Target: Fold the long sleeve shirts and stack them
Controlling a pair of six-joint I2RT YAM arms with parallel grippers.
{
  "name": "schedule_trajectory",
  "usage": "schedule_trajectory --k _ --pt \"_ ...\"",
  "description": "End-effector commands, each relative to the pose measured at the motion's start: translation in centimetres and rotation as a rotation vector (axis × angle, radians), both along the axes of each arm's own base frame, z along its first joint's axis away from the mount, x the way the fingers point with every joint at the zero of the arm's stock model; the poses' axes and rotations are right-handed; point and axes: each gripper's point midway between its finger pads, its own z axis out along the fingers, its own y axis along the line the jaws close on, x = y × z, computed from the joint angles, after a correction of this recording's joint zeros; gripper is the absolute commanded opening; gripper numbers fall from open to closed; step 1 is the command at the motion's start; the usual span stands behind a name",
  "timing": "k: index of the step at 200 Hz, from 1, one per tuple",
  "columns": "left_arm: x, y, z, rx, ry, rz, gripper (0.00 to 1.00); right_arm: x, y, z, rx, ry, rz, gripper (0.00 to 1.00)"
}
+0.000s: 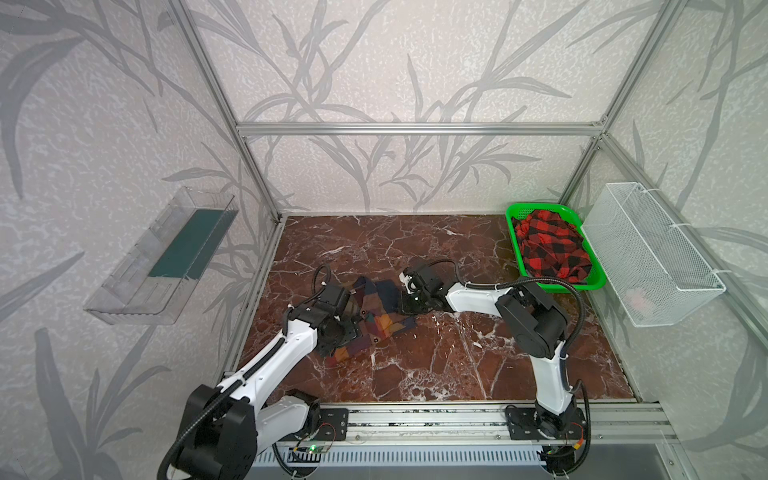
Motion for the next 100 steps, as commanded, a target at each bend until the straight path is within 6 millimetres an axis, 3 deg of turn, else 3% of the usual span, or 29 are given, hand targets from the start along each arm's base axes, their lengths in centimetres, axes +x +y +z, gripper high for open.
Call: schedule_trajectory --k 1,24,52,77,100 --pt "1.3 0.1 0.1 -0.03 -0.015 0.041 0.81 -2.1 -0.5 -2.8 -0.037 0.052 -0.057 0.08" --pt "3.2 1.0 1.8 -0.032 -0.047 0.055 0.82 -4.6 0.6 -4.2 -0.037 0.075 -0.097 0.09" --pt "6.1 2.0 3.9 -0.079 -0.107 0.092 0.86 -6.2 4.5 -3.9 -0.024 0.055 -0.088 0.11" --pt "9.3 1.8 6.7 -0.14 -0.177 0.026 0.96 -4.0 6.1 -1.3 -0.02 -0.019 -0.068 0.24" --pt "11.7 2.7 9.8 -0.074 -0.296 -0.016 0.99 -2.5 5.3 4.4 -0.022 -0.175 -0.006 0.51"
